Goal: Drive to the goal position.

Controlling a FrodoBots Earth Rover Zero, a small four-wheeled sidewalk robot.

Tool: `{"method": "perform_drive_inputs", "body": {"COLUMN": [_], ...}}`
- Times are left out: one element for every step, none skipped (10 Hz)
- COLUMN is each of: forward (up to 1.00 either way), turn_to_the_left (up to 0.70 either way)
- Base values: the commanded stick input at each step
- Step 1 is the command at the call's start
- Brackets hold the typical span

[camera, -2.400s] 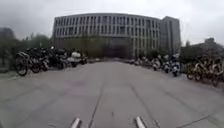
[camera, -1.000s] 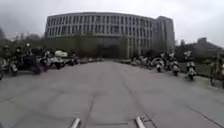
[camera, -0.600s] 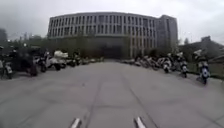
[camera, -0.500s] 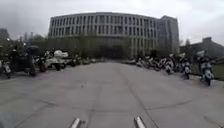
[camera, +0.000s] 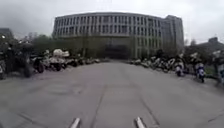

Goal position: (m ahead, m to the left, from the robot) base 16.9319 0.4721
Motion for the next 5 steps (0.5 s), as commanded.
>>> {"method": "perform_drive_inputs", "body": {"forward": [1.0, 1.0, 1.0, 1.0, 1.0], "turn_to_the_left": [-0.18, 0.06, 0.06, 0.06, 0.01]}}
